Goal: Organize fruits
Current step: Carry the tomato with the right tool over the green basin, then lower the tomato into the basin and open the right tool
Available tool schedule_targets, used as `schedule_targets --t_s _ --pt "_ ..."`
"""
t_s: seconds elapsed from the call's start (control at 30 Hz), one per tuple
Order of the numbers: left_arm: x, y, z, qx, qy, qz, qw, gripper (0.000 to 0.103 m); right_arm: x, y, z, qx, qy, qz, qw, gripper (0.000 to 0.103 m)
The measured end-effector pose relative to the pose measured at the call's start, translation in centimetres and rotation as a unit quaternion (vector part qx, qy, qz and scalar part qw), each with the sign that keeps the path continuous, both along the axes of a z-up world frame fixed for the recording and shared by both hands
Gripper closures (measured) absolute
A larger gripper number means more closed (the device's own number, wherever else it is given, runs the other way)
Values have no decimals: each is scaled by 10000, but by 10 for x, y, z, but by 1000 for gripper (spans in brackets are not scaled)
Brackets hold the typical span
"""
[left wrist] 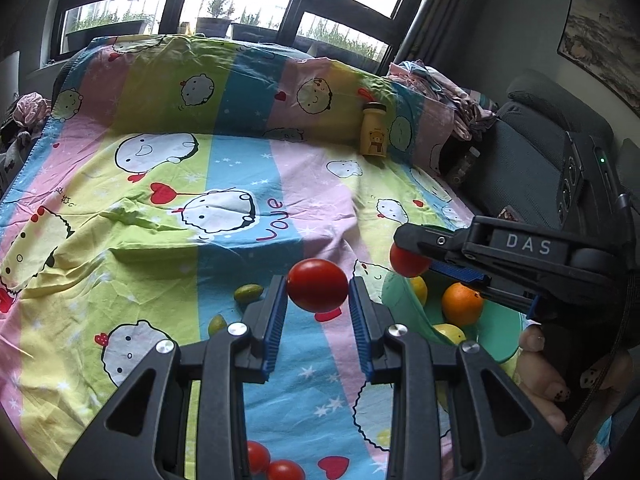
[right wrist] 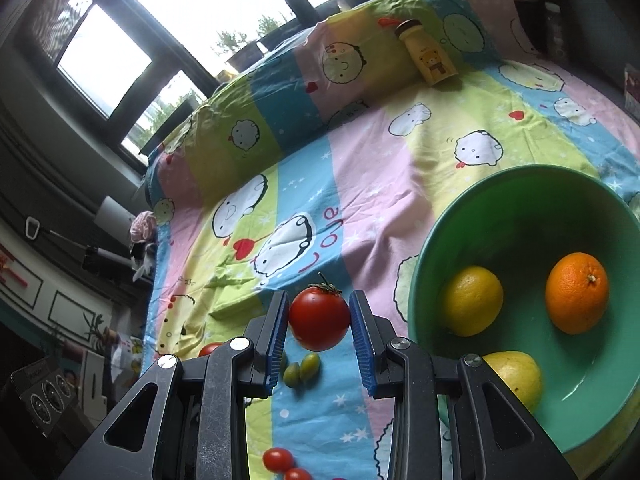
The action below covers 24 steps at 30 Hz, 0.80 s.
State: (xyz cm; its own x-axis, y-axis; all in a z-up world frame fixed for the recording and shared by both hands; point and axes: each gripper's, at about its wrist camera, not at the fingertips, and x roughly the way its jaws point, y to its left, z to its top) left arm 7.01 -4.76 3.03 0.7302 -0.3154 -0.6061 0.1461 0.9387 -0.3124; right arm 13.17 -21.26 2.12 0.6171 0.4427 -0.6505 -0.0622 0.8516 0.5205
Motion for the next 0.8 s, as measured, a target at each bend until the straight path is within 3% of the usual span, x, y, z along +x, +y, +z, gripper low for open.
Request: schedule_targets --t_s 0.8 --pt "34 -102 -3 -17 129 -1213 9925 72 -10 -106 -9 351 182 -1446 9887 69"
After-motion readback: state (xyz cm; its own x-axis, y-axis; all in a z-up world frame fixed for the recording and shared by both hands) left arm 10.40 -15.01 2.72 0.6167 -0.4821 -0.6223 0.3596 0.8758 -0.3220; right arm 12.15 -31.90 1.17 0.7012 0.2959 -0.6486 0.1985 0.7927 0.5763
